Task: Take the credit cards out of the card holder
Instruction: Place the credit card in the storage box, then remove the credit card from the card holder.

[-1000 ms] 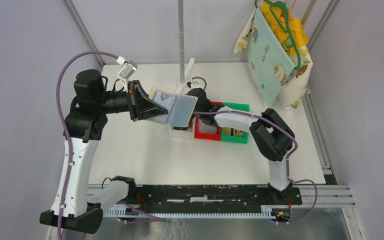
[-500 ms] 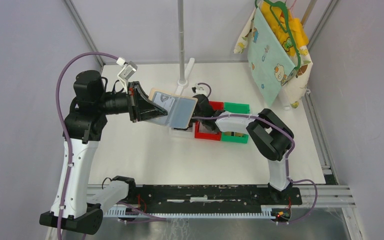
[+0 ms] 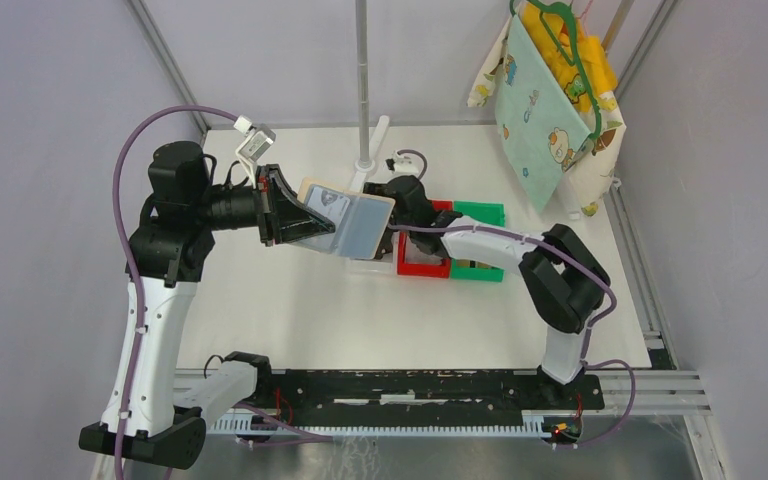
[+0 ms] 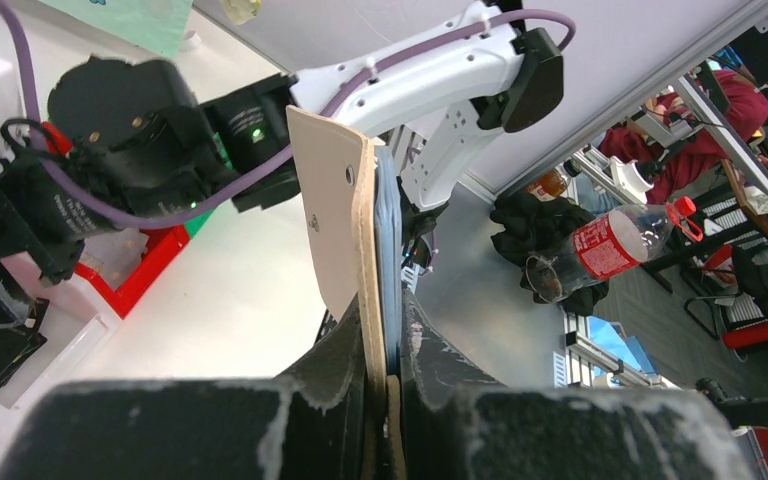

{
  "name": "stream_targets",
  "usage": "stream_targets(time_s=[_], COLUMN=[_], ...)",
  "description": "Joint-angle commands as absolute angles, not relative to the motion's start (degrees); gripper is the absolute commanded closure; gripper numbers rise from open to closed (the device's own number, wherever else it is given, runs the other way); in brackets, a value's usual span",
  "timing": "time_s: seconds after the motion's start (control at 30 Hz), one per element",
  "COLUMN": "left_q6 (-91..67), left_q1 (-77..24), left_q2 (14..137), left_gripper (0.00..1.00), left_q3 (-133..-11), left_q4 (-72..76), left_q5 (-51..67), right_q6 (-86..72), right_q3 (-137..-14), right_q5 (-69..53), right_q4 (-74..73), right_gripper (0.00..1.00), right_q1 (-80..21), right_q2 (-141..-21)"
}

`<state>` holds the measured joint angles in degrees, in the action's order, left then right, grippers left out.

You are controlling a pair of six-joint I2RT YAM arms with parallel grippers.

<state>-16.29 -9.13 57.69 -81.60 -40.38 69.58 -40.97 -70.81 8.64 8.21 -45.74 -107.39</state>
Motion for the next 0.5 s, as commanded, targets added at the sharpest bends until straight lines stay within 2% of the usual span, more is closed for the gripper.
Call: stream_targets(time_s=[0.0,0.13,0.23,0.37,0.47], left_q6=[-13.8,-13.8,-13.6,-11.4,-7.9], left_q1=[-9.2,-9.3,-9.2,-9.3,-9.2], left_q2=[56.7,56.9,56.9,56.8,56.8], left_gripper=[0.98,0.98,0.98,0.98,0.98], left_q3=[-83.0,-82.9,-82.6,-82.4,-82.5], left_q4=[-39.1,-39.3,-39.5,-41.4,-44.7], left_q5=[71.3,71.5,71.6,72.9,73.3], right_q6=[-35.0,-31.1,-28.1,-28.1,-27.8], right_q3=[-76.5,-75.3,-74.2,-70.0,-70.9], right_q5=[12.3,12.2,6.8,-9.7,-21.7], right_q4=[2.3,1.9,2.5,7.8,8.6], right_gripper=[0.17,0.12,0.08,0.02,0.02], right_q1=[-45.7,-45.6,-43.8,-36.5,-31.8], right_q2=[-99.3,-90.9,-84.3,-75.3,-72.2])
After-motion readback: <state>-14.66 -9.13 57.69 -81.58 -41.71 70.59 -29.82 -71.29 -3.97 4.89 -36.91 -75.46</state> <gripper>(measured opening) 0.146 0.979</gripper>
